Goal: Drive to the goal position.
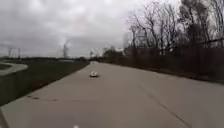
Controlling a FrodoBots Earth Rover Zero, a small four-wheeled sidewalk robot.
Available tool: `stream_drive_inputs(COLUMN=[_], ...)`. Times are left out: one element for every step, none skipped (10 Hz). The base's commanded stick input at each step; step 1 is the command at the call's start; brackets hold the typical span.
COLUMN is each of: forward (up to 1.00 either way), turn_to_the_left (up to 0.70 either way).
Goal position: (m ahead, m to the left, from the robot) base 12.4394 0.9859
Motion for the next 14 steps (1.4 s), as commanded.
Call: stream_drive_inputs(forward=[1.0, 1.0, 1.0, 1.0, 1.0, 1.0, 1.0, 1.0, 1.0, 1.0, 1.0, 1.0, 1.0, 1.0], turn_to_the_left=[0.0, 0.0, 0.0, 0.0, 0.05, 0.02, 0.0, 0.0, 0.0, 0.0, 0.0, 0.0, 0.03, 0.31])
